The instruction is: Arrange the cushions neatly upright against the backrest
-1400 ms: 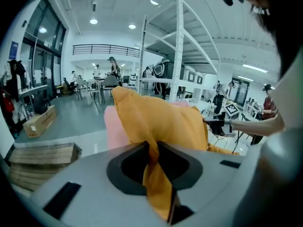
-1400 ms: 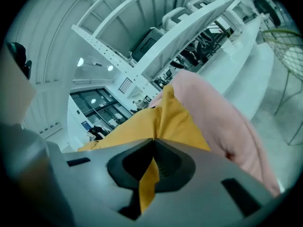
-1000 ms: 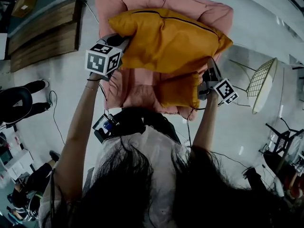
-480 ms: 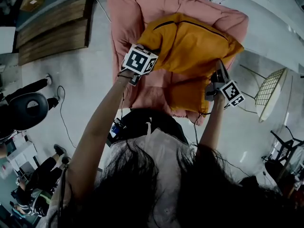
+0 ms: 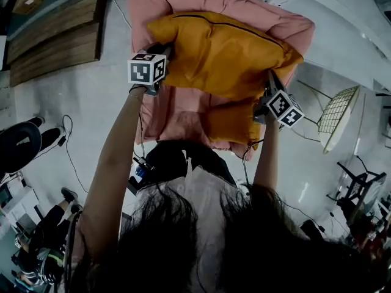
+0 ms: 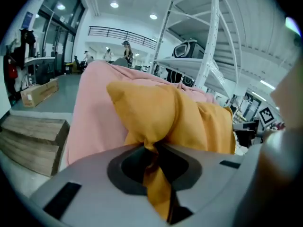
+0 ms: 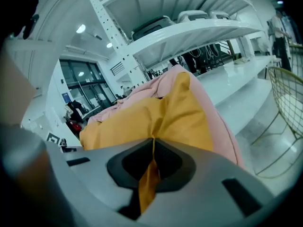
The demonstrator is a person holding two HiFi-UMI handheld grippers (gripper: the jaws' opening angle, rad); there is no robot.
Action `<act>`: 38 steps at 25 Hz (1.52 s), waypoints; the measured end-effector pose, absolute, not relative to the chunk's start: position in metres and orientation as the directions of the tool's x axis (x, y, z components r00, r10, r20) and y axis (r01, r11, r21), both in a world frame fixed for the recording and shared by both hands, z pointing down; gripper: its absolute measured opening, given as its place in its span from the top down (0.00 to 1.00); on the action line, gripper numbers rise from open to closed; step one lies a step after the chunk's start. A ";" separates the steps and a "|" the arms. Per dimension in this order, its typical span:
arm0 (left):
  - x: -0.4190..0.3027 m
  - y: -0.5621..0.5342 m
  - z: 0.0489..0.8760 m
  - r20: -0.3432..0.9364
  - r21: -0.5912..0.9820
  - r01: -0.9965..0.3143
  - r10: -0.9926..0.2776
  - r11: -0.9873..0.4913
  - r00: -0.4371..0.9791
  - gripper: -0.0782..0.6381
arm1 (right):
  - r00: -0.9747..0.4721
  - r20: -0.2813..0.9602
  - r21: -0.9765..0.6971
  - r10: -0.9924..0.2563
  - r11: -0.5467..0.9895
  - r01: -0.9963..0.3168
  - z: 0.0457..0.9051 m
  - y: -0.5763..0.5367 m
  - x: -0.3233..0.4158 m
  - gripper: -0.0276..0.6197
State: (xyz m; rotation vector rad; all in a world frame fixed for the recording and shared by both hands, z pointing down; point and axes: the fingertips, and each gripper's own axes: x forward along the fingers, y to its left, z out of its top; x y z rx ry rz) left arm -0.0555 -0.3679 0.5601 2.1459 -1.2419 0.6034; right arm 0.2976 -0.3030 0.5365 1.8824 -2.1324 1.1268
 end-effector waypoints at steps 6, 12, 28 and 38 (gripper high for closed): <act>-0.087 -0.390 0.570 0.549 0.320 -0.844 -0.641 -0.432 0.536 0.80 | -0.247 0.568 -0.371 -0.785 0.023 -0.928 0.551 -0.319 0.286 0.91; -0.085 -0.395 0.574 0.520 0.368 -0.796 -0.603 -0.480 0.605 0.78 | -0.303 0.554 -0.420 -0.776 0.054 -0.906 0.557 -0.321 0.290 0.91; -0.136 -0.309 0.507 0.379 0.422 -0.753 -0.657 -0.505 0.652 0.59 | -0.161 0.457 -0.320 -0.875 0.007 -0.947 0.479 -0.266 0.294 0.90; -0.129 -0.189 0.487 0.348 0.376 -0.645 -0.544 -0.665 0.764 0.59 | -0.156 0.421 -0.276 -0.893 0.038 -0.960 0.434 -0.179 0.254 0.90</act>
